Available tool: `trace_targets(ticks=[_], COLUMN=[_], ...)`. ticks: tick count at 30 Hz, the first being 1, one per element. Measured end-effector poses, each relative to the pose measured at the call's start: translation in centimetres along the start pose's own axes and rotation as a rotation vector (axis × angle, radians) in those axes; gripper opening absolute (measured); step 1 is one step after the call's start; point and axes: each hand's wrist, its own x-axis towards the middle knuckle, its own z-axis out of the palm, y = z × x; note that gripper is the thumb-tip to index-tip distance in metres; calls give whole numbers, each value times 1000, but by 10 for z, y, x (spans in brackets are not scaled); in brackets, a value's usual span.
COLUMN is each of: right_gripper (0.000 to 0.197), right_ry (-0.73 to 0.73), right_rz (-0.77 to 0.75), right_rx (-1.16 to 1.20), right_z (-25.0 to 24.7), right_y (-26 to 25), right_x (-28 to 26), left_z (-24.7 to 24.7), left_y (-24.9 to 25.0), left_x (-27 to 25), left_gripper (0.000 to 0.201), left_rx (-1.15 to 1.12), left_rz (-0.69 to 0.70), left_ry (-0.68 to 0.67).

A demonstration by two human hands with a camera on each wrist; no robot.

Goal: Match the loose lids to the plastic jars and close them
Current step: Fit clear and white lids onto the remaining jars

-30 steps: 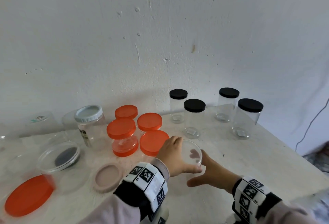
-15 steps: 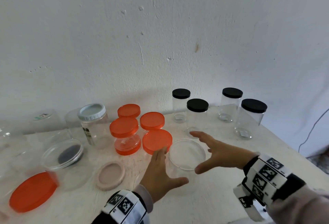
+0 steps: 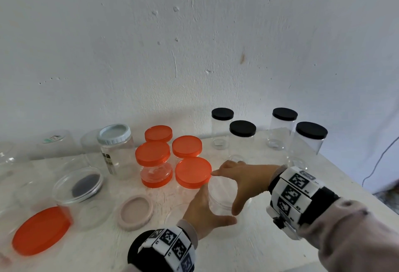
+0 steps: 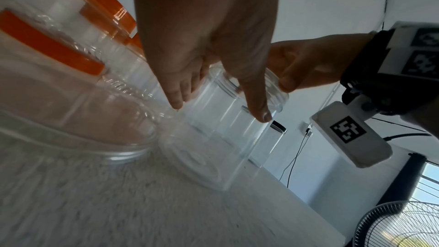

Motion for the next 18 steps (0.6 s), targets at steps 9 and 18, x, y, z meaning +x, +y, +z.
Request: trace_targets(ticks=[9, 18], right_gripper=[116, 105], right_ry=[68, 14], right_rz=[173, 50], right_rx=[-72, -28], right_z=[7, -1], right_y=[-5, -10], right_x=[6, -2], left_z=[-2, -3], left_y=[-1, -2], left_x=[-3, -2], left_gripper=[103, 117], left_rx=[-40, -26], left_rz=[-20, -39], left_ry=[3, -11])
